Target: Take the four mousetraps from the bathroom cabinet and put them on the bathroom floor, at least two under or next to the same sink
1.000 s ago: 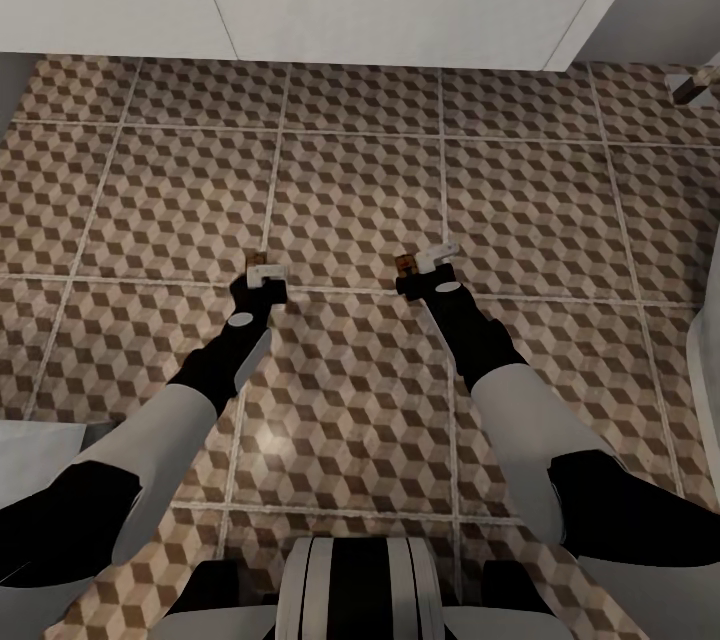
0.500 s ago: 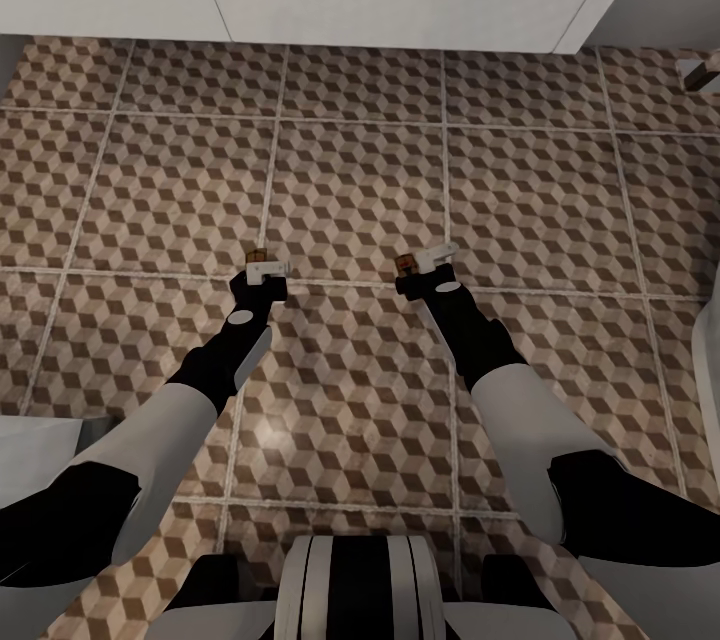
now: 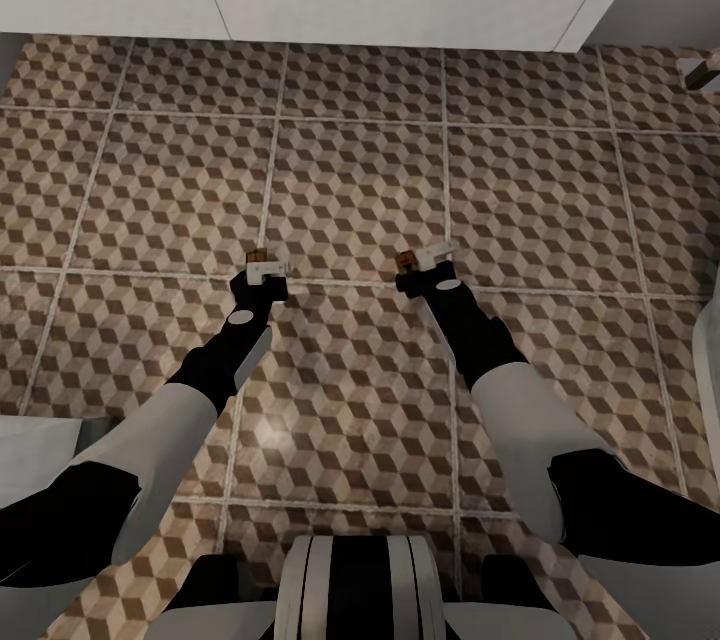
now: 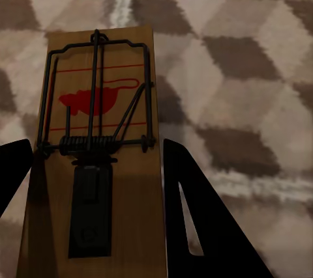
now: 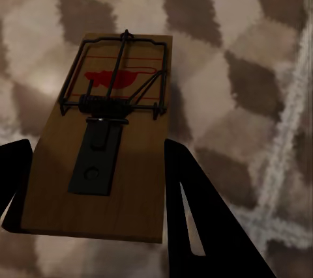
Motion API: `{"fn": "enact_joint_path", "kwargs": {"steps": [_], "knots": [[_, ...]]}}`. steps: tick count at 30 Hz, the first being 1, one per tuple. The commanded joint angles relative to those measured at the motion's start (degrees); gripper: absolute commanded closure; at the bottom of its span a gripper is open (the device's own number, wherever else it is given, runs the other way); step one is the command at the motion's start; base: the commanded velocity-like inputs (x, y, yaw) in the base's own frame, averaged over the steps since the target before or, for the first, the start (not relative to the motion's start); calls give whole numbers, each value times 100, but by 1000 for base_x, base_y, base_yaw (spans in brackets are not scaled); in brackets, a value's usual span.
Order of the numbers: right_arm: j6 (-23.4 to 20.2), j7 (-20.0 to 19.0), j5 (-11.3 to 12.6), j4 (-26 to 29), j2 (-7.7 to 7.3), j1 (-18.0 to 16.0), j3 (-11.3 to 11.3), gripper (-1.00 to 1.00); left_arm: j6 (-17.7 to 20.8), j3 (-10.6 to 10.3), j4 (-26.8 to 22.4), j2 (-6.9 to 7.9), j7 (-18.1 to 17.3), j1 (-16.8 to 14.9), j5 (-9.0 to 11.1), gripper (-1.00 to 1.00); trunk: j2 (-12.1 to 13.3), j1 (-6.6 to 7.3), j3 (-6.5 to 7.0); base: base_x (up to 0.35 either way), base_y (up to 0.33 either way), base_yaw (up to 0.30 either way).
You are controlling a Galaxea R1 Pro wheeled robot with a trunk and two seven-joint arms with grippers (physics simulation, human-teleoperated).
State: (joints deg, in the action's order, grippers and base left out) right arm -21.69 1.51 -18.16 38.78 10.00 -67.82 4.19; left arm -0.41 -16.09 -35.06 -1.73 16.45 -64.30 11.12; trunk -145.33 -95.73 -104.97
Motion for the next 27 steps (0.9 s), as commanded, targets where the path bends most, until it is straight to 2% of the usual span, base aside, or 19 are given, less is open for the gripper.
{"fn": "enact_joint_path", "kwargs": {"steps": [1, 10, 27], "knots": [[-36, 11, -11, 10, 0, -21, 11, 100, -3, -42, -2, 6, 52, -3, 57, 100, -1, 1, -3, 0, 0, 0], [-36, 9, -3, 15, 0, -63, 11, 100, -3, -52, 0, 6, 52, 2, 57, 100, -1, 1, -3, 21, 0, 0], [-42, 13, -9, 15, 0, -157, 11, 100, -3, -50, -45, -12, 52, 3, 51, 100, -1, 1, -3, 286, 0, 0]]}}
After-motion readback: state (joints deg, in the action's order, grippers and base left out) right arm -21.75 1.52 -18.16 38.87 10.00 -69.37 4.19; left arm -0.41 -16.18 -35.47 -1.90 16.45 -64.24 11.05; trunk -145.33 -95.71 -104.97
